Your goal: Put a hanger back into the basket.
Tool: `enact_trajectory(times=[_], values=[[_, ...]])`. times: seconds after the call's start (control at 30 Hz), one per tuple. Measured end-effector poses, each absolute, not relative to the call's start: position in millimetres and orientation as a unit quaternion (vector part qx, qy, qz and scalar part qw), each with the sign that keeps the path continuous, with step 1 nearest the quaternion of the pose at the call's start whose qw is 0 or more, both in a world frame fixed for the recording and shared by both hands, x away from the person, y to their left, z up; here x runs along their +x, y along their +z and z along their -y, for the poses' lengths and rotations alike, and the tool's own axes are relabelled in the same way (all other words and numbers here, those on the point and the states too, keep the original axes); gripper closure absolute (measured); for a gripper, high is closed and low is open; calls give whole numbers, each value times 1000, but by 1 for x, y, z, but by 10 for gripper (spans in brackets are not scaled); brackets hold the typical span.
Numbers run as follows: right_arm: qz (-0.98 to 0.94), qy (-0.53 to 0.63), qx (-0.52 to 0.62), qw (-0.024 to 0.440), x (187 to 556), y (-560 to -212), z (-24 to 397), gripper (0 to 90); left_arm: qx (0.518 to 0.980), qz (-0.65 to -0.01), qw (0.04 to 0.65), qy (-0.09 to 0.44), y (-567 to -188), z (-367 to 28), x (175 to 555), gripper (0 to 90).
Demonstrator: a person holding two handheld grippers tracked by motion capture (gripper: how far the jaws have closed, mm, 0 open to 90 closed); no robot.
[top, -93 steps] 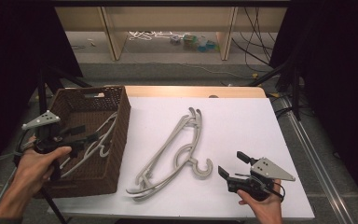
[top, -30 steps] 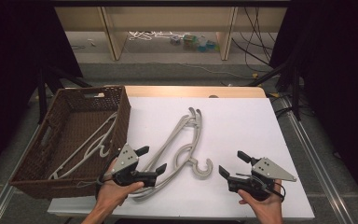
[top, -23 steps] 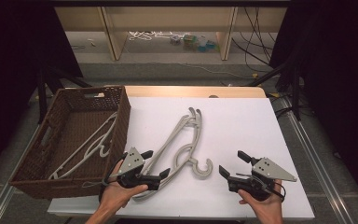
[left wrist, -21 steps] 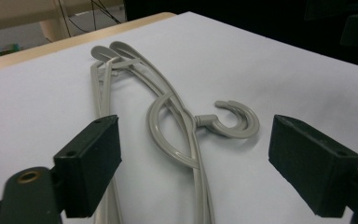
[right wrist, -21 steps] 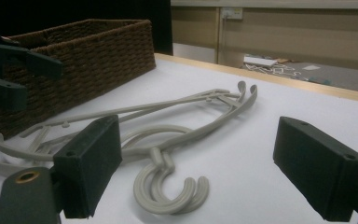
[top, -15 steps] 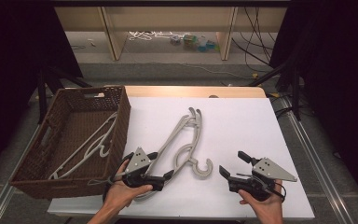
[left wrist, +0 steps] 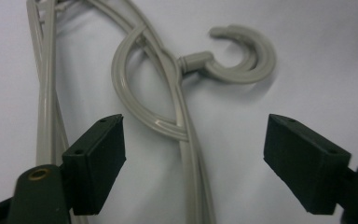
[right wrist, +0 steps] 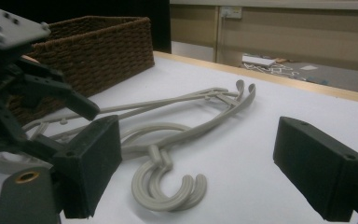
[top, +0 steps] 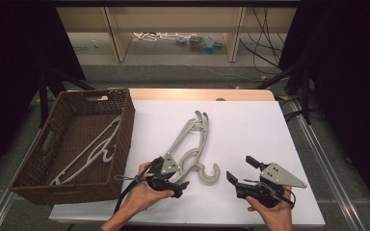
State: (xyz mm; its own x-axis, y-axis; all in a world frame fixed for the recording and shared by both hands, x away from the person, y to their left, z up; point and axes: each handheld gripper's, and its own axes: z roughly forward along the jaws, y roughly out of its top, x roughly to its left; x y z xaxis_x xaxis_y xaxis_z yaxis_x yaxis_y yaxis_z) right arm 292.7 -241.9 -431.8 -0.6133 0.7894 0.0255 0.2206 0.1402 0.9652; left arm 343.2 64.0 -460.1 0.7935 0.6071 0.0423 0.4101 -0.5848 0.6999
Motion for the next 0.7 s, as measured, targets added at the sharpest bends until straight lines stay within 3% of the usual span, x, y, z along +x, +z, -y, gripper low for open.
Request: enact_trajectory(times=[0.23,0.27,0.37,0.7], values=[[-707,551,356,262,293,-432,242,162,890,-309,316,111,-466,-60,354,326],[-713,546,366,245,291,-431,242,162,891,-307,315,109,-467,-59,355,346],[-710,551,353,259,293,-432,241,162,896,-310,301,102,-468,-58,356,396],[-713,551,353,254,292,-431,241,165,900,-316,292,71,-472,-55,359,601]])
